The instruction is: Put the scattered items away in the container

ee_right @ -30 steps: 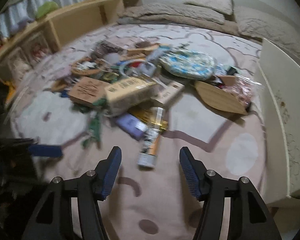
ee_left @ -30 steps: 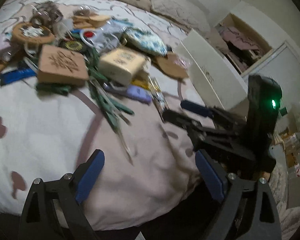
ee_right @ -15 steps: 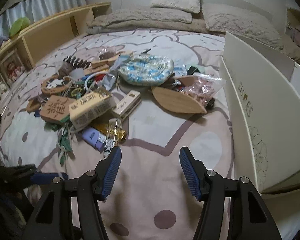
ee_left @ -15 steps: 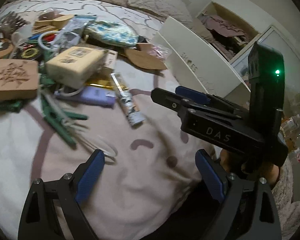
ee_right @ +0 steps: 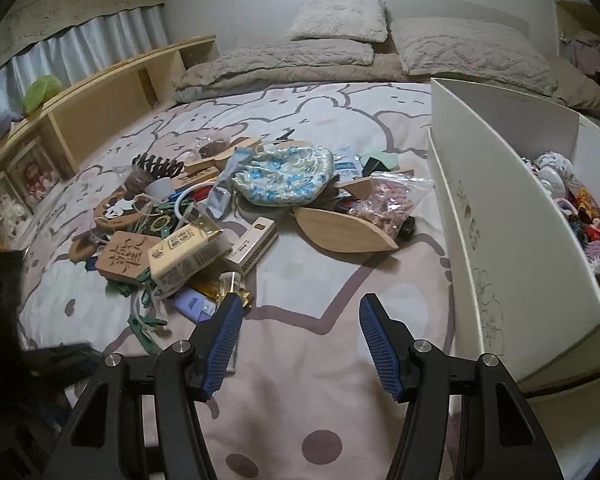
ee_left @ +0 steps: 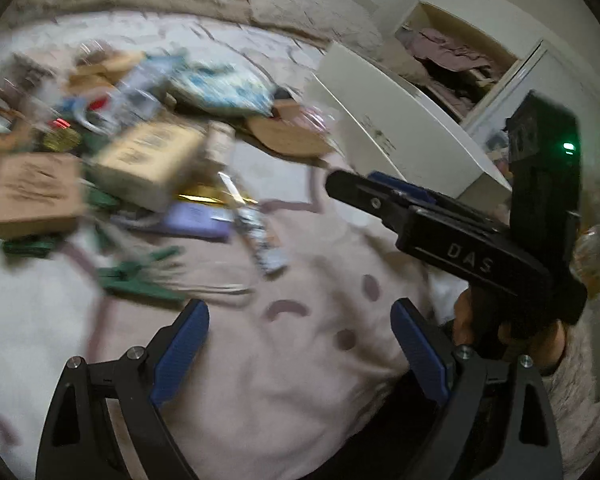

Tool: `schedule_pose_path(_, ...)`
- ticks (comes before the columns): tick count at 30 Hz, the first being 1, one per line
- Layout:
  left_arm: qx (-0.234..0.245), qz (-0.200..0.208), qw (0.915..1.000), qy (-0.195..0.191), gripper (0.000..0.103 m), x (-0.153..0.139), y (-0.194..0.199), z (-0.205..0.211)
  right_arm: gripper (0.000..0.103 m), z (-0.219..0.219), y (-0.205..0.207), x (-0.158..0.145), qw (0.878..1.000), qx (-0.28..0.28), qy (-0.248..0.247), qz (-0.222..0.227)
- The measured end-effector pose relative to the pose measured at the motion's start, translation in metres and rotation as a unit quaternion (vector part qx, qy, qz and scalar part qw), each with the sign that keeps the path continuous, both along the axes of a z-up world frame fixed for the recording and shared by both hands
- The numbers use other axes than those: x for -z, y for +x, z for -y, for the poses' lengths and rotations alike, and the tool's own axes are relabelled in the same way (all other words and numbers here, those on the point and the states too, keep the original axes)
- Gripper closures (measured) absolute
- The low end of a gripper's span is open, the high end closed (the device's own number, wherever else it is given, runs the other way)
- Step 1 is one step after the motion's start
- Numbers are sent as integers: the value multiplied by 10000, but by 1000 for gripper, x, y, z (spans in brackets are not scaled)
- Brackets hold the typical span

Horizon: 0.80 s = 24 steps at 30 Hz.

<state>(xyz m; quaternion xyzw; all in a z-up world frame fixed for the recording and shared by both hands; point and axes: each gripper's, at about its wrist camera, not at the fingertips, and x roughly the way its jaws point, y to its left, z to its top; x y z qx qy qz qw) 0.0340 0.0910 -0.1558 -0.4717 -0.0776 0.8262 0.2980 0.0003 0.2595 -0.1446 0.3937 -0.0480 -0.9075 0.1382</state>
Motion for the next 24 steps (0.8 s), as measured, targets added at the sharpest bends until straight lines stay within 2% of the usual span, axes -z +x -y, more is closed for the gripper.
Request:
schedule_pose_path(5, -515, -606, 9940, -756, 0, -18, -2, 28, 42, 13, -2, 7, 9987, -439, -96, 237)
schedule_pose_path(7, -703, -567, 9918, -903, 0, -15, -11, 38, 42, 21, -1, 9, 9978, -600, 6, 280)
schedule_pose_path(12, -691, -483, 9913, -1014, 0, 0, -24, 37, 42, 40, -2, 22, 9935, -945, 348, 536)
schedule_pose_path(19, -684, -787, 9788, -1762, 1, 19, -27, 19, 42, 49, -2, 33, 9891, -1095, 630, 750)
schedule_pose_path(24, -642, -715, 9797, -1758, 0, 25, -25, 21, 42, 47, -4, 35, 9892, -997, 730, 794)
